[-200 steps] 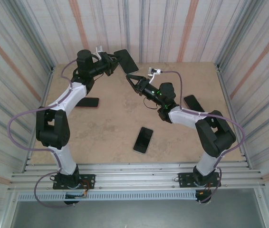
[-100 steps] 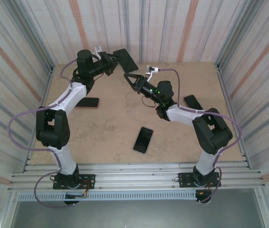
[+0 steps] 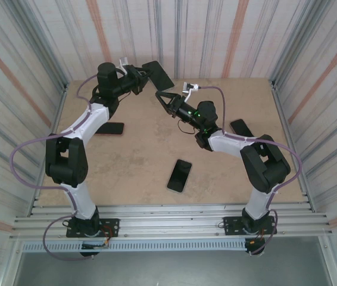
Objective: Take the phone out of the phone case
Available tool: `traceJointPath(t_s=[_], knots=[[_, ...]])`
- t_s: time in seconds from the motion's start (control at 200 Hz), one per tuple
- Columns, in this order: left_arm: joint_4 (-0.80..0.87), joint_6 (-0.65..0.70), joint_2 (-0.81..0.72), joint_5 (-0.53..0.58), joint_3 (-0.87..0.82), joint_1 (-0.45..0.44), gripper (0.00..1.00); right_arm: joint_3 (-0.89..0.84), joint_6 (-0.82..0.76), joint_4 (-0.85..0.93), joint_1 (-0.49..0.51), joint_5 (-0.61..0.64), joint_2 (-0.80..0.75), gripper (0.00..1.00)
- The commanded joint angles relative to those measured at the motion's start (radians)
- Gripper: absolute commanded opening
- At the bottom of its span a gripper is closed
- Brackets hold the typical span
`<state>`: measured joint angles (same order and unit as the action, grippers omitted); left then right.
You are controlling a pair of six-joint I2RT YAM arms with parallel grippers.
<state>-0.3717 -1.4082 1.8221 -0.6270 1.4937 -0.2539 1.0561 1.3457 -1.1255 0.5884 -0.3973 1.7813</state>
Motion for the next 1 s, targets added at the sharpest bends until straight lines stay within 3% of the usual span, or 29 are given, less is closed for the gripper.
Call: traceJointPath(t_s=[0.0, 0.326, 0.992], knots=[[-0.055, 0.008, -0.061, -0.048, 0.012, -0.018, 0.0, 0.014, 0.028, 0.009, -0.028, 0.039, 0.021, 0.23], [-0.035, 0.029, -0.07, -0.047, 0.015, -0.018, 0.0, -0.003, 0.044, 0.03, -0.032, 0.048, 0.016, 0.28], [0.01, 0.06, -0.066, -0.017, 0.016, -0.021, 0.0, 0.026, 0.01, 0.032, -0.019, 0.008, 0.024, 0.26]])
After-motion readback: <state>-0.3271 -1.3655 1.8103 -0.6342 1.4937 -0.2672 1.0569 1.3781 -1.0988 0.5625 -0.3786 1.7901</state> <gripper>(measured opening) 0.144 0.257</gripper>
